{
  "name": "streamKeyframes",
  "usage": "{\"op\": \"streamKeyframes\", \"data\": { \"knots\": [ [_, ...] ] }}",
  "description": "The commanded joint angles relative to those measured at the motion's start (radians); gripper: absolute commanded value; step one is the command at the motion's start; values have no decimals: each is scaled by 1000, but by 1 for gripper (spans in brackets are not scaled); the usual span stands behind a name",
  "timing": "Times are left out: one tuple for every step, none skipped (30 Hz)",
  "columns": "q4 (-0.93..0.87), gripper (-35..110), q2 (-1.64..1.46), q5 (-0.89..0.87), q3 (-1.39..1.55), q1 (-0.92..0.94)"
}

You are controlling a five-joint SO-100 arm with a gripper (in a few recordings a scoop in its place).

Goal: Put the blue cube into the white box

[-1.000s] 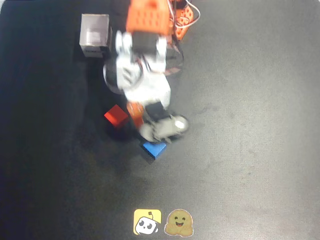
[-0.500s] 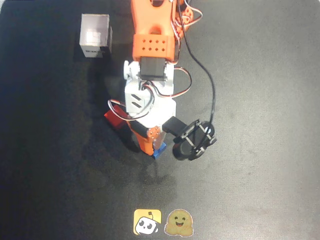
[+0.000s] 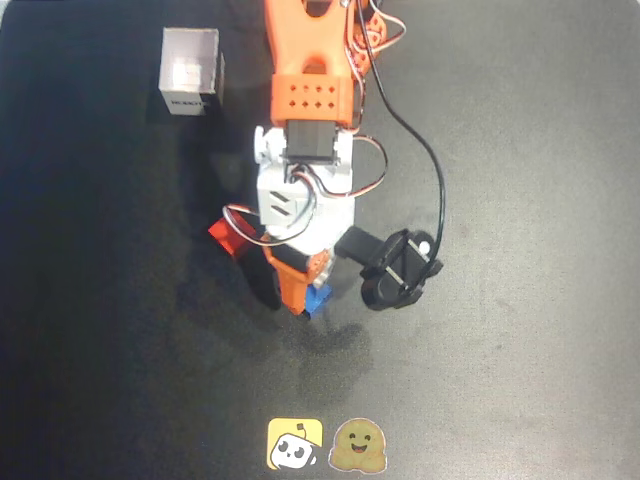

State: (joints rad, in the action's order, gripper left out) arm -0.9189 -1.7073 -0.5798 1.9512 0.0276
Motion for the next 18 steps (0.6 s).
{"op": "streamKeyframes", "data": {
  "knots": [
    [12,20,-75,5,18,-2],
    [14,21,-87,5,31,-5],
    [14,22,-100,5,41,-8],
    [17,23,-107,8,51,-11],
    [18,23,-117,8,63,-12],
    [20,24,-121,8,69,-14],
    [20,24,-123,9,72,-17],
    [21,25,-127,9,80,-18],
    [29,25,-130,9,89,-20],
    [35,25,-132,9,98,-20],
    [43,25,-130,11,106,-20],
    [52,25,-130,11,115,-20],
    [61,25,-129,12,123,-21],
    [72,26,-129,15,132,-26],
    [80,26,-129,15,141,-31],
    [89,26,-129,15,149,-34],
    [92,27,-129,15,152,-38],
    [94,27,-126,15,152,-43]
  ]
}}
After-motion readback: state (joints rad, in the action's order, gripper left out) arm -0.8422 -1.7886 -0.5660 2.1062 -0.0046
